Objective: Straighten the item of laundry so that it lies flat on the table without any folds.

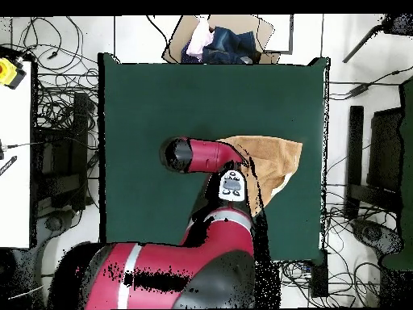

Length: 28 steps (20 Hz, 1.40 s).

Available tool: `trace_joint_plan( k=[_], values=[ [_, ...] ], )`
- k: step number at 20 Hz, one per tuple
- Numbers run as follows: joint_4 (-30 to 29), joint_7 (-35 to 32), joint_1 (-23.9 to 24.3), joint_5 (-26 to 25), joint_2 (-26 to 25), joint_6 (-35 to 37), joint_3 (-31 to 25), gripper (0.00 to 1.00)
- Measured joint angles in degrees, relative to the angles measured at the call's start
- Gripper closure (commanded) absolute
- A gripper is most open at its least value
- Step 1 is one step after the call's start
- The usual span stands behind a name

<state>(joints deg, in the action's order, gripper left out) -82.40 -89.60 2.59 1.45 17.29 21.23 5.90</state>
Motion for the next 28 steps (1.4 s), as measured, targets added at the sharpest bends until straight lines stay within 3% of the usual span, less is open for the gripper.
trace_joint_plan(
  k=[14, 28],
  values=[
    [1.7, 0.0, -5.5, 5.7, -2.4, 0.1, 6.5, 0.0],
    [2.1, 0.0, -6.8, 7.7, -3.1, 0.2, 8.2, 0.0]
  ],
)
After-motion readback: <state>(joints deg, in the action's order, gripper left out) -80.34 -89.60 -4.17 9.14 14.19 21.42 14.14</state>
